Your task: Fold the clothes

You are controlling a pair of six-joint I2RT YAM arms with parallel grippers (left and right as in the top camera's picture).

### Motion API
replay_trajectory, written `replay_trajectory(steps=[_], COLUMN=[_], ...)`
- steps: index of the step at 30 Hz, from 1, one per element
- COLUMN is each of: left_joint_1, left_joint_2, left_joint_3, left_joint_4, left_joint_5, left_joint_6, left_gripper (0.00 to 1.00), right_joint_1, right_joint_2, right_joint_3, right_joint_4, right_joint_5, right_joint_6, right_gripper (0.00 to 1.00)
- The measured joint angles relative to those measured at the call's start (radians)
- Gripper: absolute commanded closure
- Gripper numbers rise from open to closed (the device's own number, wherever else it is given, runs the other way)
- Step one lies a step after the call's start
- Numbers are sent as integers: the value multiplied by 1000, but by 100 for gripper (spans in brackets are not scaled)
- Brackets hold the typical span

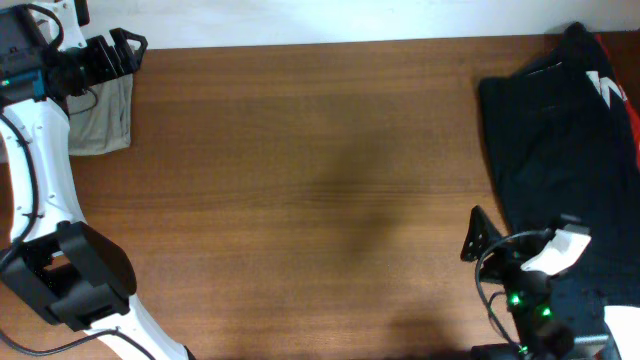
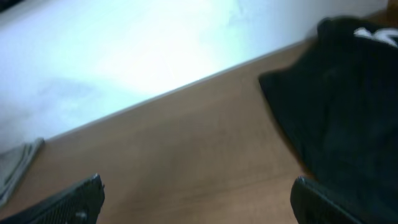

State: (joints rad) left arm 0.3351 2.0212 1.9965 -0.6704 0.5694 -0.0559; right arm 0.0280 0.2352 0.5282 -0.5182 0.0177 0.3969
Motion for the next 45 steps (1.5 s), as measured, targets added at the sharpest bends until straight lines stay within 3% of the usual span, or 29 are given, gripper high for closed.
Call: replay_trajectory(steps=[10,24,29,34,45], left_joint_1=[0,0,0,0,0], left_joint_2=[0,0,0,0,0], left_joint_3=[0,0,0,0,0], left_joint_4=[0,0,0,1,0], left_joint_5=[0,0,0,0,0], left_joint_6=[0,0,0,0,0], left_gripper=[1,1,1,1,1], right_joint_1=[0,0,0,0,0], right_joint_2=[-220,-222,-222,-225,-223], right_joint_3=[-321,-499,-515,-518,-518], right_joint_4=[306,623,612,451,446], right_joint_5=[-38,-53,-50,-41,-40], right_joint_6=[23,21,13,11,10], right_gripper=[1,1,1,1,1])
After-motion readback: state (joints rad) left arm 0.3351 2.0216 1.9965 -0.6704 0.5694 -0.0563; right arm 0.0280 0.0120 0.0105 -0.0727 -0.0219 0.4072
